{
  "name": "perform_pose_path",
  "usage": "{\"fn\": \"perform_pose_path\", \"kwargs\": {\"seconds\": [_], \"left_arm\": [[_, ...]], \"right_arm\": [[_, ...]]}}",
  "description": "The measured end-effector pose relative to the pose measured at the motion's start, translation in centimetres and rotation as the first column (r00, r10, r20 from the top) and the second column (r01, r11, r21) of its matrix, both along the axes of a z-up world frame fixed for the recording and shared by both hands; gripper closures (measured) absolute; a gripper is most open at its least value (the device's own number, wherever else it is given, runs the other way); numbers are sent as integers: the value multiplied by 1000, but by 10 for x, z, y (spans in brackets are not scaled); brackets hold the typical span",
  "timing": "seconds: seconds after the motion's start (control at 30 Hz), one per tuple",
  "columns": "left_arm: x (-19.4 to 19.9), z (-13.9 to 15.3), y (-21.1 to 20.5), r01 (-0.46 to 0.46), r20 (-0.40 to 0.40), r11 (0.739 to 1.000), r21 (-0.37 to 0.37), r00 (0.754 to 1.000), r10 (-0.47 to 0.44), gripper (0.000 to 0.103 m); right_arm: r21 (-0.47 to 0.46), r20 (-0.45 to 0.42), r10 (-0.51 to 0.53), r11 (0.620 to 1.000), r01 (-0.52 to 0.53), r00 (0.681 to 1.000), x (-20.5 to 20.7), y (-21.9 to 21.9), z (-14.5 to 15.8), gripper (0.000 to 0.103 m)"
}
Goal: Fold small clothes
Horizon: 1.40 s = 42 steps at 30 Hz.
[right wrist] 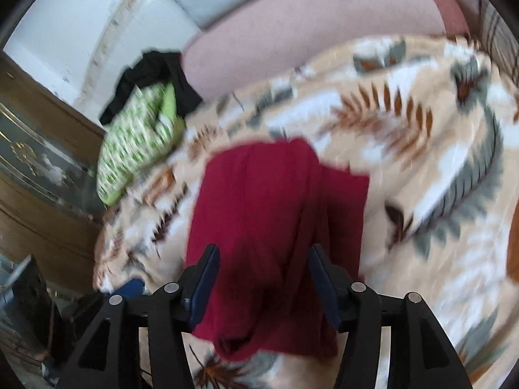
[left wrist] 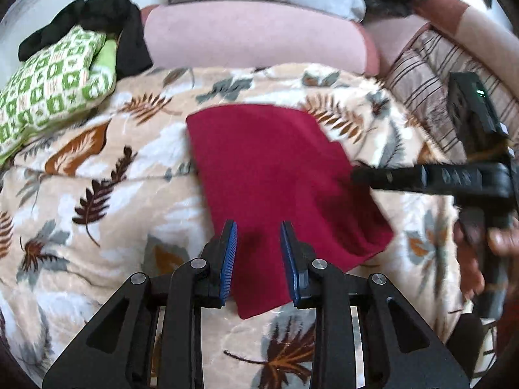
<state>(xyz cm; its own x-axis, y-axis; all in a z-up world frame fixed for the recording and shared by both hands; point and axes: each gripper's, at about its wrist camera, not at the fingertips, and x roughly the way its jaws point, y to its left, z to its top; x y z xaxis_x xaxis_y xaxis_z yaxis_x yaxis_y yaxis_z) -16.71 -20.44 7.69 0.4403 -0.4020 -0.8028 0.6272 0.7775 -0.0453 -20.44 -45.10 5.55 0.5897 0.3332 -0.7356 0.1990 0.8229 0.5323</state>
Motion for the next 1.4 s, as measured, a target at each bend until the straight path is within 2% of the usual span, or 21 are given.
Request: {"fn": "perform_pose_path", "kwargs": {"seconds": [0.1,0.17,0.23,0.37,0.43,0.57,0.67,0.77,0.87,1.03,1.13,1.2,1.27,1.4], "left_arm": [[0,-16,-3,-1,-24,1000,16,1000,1,77],[1,-27,-8,0,-39,1000,28,999,1,77],[-1,-37,-10,2,-56,999,38,998,0,77],[-7,-46,-16,23,-45,998,58,999,-20,77],[-12,-42,-18,28,-18,996,80,999,-27,77],[-9,-25,-13,7,22,999,44,1000,-8,77],[-3,-16,-14,-24,43,999,23,999,23,77],[6,-15,-18,-67,44,998,14,997,66,77],[15,-20,-23,-98,47,995,20,994,97,77],[25,-36,-32,-104,37,994,39,994,102,76],[26,-38,-36,-96,58,995,42,994,93,70],[27,-41,-38,-90,58,995,48,994,87,68],[27,-43,-40,-88,69,995,57,994,84,66],[25,-43,-42,-86,80,994,69,994,81,66]], "right_arm": [[-54,-28,37,998,-38,999,-1,19,-14,50],[-97,-13,45,994,-46,999,-6,24,-16,79],[-109,13,29,994,-28,999,-16,22,-17,82],[-116,-54,3,993,-9,999,-23,15,-48,83],[-102,-47,0,995,-5,999,-27,12,-52,83],[-108,-32,-24,994,21,999,-38,6,-31,82],[-185,40,-40,982,47,998,-44,10,0,79],[-237,116,-2,971,29,993,-38,22,21,79],[-291,152,38,957,8,988,-19,33,27,79],[-353,123,50,936,-4,991,18,32,6,79],[-389,72,41,921,-10,997,31,27,-13,79],[-376,41,28,927,-11,999,34,20,-27,79],[-354,52,18,935,2,998,34,16,-36,79],[-355,47,18,935,0,999,34,16,-38,79]]}}
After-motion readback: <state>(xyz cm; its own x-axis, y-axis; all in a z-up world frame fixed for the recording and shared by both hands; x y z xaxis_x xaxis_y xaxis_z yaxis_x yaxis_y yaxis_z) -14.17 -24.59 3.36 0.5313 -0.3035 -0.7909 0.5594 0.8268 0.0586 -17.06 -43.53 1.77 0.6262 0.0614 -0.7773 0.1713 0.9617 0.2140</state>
